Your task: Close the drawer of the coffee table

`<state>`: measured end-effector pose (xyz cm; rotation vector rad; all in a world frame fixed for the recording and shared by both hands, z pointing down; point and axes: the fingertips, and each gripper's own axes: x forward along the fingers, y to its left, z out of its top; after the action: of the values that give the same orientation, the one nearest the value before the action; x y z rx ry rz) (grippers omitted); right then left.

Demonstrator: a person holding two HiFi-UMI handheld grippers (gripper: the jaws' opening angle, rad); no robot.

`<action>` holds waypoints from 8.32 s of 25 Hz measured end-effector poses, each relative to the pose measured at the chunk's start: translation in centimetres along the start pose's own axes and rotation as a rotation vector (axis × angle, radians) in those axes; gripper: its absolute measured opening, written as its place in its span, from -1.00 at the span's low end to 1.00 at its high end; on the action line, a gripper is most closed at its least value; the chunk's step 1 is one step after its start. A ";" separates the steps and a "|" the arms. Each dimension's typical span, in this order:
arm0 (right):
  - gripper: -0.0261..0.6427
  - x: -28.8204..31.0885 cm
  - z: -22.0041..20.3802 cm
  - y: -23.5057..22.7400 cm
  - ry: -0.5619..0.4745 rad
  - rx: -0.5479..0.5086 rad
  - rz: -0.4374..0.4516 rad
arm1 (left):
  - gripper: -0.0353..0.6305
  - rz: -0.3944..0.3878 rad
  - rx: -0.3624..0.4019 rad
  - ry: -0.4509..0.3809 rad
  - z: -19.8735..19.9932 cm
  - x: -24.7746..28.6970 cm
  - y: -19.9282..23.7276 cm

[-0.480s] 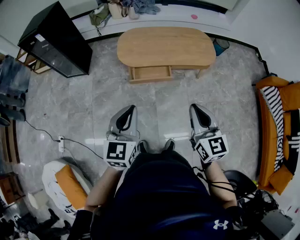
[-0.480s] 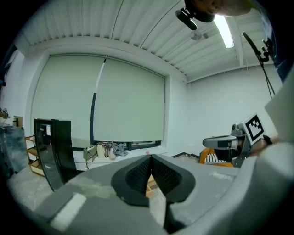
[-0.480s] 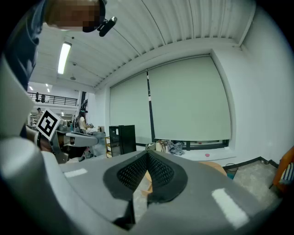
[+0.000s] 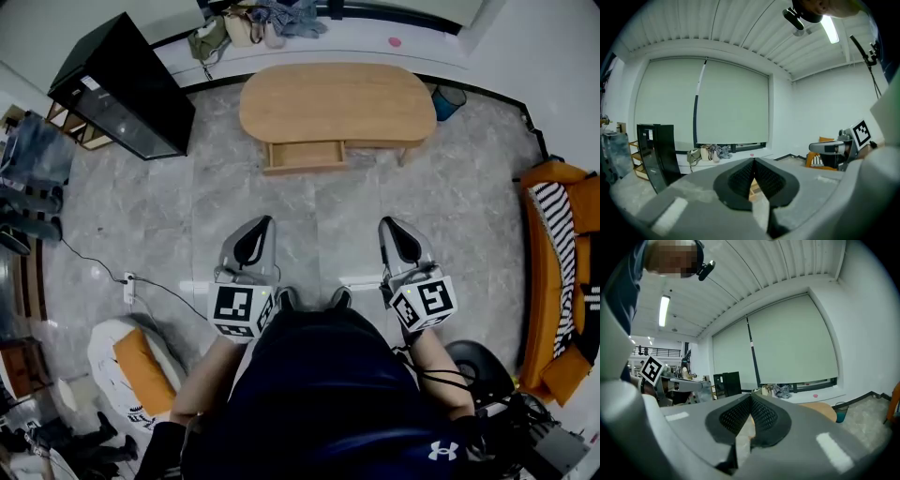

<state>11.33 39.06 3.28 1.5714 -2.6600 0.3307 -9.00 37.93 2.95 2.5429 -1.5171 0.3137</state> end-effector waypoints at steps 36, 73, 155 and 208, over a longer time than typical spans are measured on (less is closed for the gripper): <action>-0.92 14.3 -3.7 -5.3 0.203 0.050 -0.020 | -0.89 0.062 -0.127 0.118 -4.6 10.9 10.9; -0.92 32.9 -7.8 -23.9 0.328 0.071 0.049 | -0.89 0.140 0.118 0.316 -9.2 31.7 20.1; -0.44 39.5 -59.1 -31.1 0.812 0.006 0.094 | -0.38 0.000 0.023 0.936 -61.1 41.6 30.1; -0.44 48.6 -55.2 -35.1 0.542 0.387 -0.170 | -0.39 0.176 -0.144 0.782 -56.6 49.5 36.4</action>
<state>13.77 -8.17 69.64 1.4959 -2.1154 1.1324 -23.62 -7.22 71.74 1.8208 -1.3546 1.0294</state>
